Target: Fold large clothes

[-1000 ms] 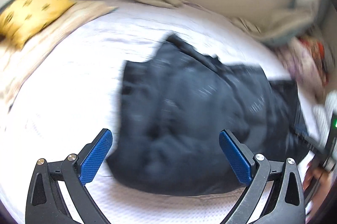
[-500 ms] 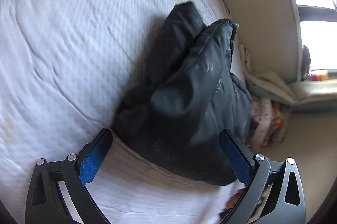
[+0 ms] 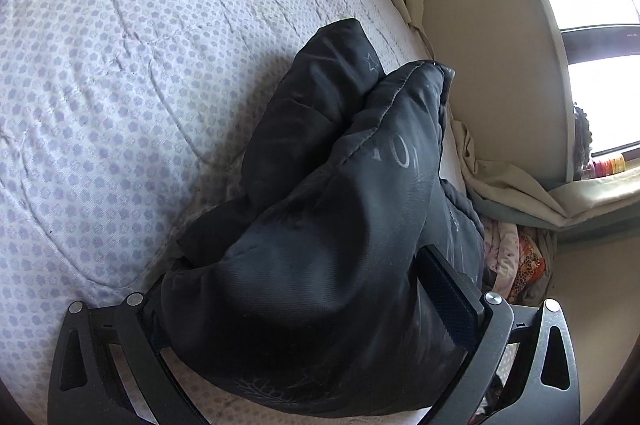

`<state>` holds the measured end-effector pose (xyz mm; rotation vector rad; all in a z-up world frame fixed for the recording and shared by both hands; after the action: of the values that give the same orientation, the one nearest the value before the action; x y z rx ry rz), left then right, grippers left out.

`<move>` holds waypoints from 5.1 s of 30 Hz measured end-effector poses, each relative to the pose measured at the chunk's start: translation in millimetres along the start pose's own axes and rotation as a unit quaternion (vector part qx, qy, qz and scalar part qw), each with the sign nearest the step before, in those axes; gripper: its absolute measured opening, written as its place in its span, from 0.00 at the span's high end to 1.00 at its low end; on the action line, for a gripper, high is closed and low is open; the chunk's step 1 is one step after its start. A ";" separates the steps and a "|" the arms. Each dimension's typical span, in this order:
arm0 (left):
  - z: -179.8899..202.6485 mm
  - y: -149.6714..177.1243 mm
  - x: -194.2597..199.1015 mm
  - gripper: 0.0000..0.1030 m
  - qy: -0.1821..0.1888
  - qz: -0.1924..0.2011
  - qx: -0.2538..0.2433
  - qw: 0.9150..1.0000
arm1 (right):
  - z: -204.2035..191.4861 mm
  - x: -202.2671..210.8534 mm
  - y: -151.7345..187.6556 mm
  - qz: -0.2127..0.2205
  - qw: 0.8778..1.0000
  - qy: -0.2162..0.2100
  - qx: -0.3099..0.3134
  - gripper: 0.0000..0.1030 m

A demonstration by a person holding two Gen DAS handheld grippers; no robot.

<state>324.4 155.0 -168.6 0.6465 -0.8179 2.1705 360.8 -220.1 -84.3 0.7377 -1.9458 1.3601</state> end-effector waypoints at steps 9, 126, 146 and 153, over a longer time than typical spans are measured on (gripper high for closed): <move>19.5 -11.4 -19.1 0.06 -0.020 0.014 -0.030 0.999 | -84.5 -14.6 25.2 -0.033 0.993 -0.071 0.086 0.66; 400.9 297.6 -146.3 0.39 -0.170 0.074 -0.852 0.489 | 126.9 -6.3 -49.5 -0.167 0.948 -0.224 -0.154 1.00; 361.9 169.1 -65.6 0.29 -0.074 -0.019 -0.632 0.772 | 112.1 -28.8 -29.3 -0.139 0.980 -0.092 -0.108 1.00; 358.0 164.1 -89.8 0.30 -0.091 -0.047 -0.622 0.777 | 104.0 -9.7 -37.1 -0.107 0.987 -0.054 -0.104 0.97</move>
<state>324.2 -229.2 -43.9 0.1571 -1.9578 1.0322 375.5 -329.3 -96.5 0.9041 -1.9896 0.9898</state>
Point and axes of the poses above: each gripper's, at about its wrist camera, not at the fingertips, and x roughly against the way its jaws point, z to its right, y to its underside, the point moved 5 cm from there along -x, roughly the way its jaws point, and after that the axes turned 15 degrees about -x, right-handed, at the moved point
